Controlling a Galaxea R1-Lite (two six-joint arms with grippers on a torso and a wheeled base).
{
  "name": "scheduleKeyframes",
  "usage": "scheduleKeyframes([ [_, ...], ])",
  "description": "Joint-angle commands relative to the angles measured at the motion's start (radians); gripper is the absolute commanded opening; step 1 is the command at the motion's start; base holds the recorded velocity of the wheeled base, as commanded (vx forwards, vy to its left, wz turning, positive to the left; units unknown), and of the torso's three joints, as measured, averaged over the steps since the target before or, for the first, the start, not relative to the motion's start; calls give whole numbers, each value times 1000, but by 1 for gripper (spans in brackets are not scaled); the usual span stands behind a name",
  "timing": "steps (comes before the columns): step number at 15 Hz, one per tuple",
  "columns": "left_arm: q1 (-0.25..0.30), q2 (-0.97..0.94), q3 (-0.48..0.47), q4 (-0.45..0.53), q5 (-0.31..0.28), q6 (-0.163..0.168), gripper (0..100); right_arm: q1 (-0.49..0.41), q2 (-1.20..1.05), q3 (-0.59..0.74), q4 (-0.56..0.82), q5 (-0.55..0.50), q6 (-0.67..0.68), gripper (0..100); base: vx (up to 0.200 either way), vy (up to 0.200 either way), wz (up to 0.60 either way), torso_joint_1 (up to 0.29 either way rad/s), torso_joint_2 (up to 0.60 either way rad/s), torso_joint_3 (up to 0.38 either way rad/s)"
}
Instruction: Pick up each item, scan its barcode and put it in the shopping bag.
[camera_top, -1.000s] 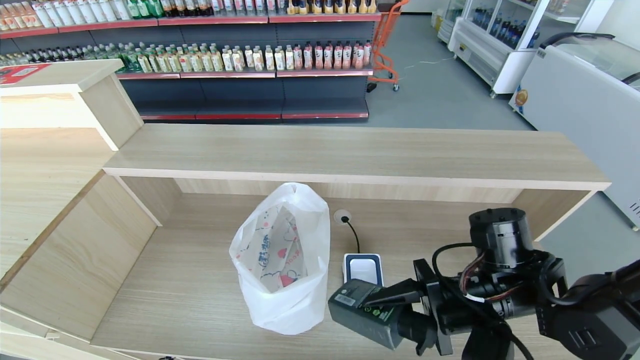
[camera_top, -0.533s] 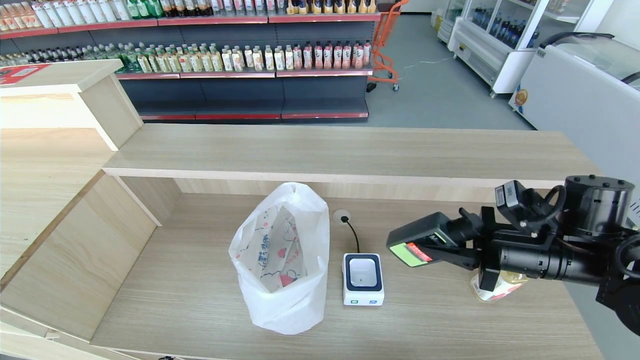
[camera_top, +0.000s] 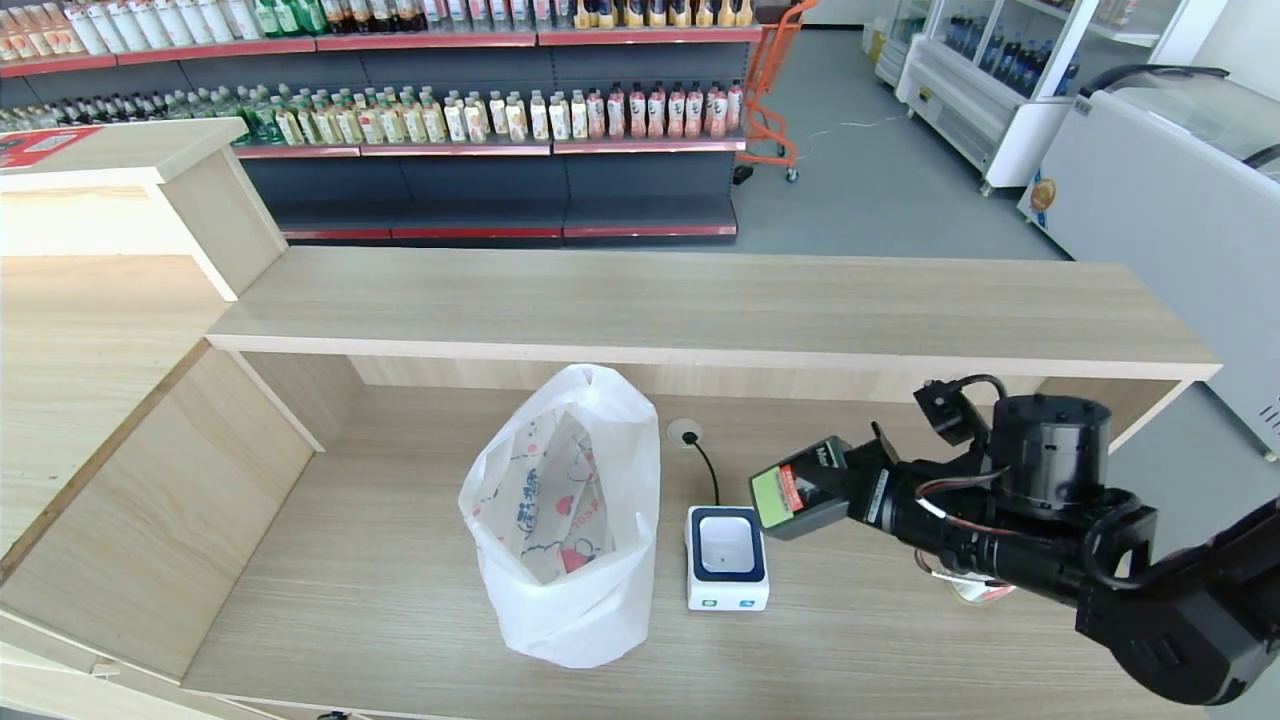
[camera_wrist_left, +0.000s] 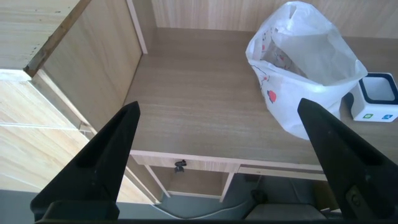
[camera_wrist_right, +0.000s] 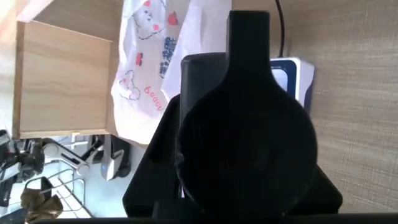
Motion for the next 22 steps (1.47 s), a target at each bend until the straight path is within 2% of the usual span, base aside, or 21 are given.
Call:
scheduleKeyframes([
  [1,0,0,0,0,0,0,100,54,132,-5,1,-78,15,0,0,0,0,0,0,0],
  [5,0,0,0,0,0,0,100,85,212,-63,7,-151,1,0,0,0,0,0,0,0],
  [10,0,0,0,0,0,0,100,85,275,-77,-2,-159,-105,0,0,0,0,0,0,0],
  [12,0,0,0,0,0,0,100,83,312,-120,-2,-164,-140,0,0,0,0,0,0,0],
  [16,0,0,0,0,0,0,100,102,365,-211,4,-203,-166,0,0,0,0,0,0,0],
  [22,0,0,0,0,0,0,100,113,413,-241,-2,-202,-208,0,0,0,0,0,0,0],
])
